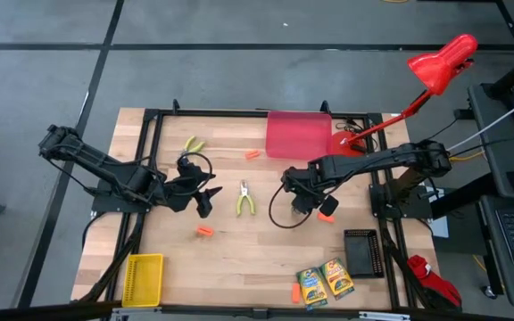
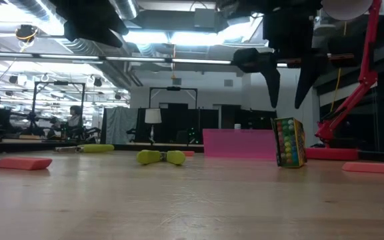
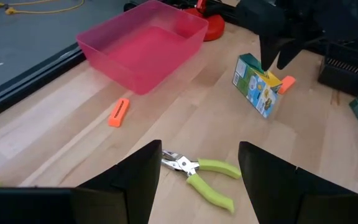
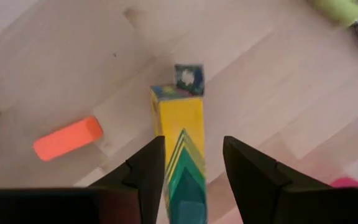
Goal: Pick & Place School Supplies
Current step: Put the yellow crayon box into the red bin
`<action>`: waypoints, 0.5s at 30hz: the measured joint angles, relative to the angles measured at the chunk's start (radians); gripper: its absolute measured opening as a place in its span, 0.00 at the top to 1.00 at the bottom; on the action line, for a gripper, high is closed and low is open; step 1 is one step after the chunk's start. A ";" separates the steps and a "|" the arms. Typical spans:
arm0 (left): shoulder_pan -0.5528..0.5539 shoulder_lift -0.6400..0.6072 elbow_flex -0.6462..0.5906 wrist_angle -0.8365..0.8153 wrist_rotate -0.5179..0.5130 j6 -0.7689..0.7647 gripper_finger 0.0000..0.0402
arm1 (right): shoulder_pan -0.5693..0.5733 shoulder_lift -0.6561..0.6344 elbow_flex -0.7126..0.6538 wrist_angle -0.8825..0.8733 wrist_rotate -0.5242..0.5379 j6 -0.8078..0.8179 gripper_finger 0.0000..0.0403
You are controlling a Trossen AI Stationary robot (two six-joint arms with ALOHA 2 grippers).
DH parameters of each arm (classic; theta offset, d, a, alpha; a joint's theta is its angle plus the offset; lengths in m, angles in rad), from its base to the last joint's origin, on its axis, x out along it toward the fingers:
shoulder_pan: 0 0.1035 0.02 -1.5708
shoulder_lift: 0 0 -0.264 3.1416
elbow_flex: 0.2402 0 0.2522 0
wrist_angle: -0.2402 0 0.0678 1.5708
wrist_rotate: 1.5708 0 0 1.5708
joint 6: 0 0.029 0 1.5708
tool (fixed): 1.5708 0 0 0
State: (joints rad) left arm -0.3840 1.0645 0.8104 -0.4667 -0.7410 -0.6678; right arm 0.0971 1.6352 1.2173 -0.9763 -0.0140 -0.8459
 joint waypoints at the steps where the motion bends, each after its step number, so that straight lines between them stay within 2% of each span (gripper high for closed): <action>1: 0.000 0.000 0.000 0.000 0.000 0.000 0.47 | 0.000 0.000 -0.001 0.002 0.002 0.000 0.59; 7: 0.000 0.000 0.000 0.000 -0.011 0.000 0.47 | -0.012 0.000 -0.001 0.009 0.003 -0.003 0.53; 12: 0.000 0.000 0.000 0.000 -0.018 0.000 0.47 | -0.020 0.000 -0.001 0.013 0.048 0.021 0.43; 15: 0.000 0.000 0.000 0.000 -0.027 0.000 0.47 | -0.020 0.000 -0.001 0.015 0.036 0.020 0.36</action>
State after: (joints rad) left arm -0.3840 1.0641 0.8104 -0.4667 -0.7679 -0.6678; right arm 0.0773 1.6352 1.2163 -0.9612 0.0218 -0.8260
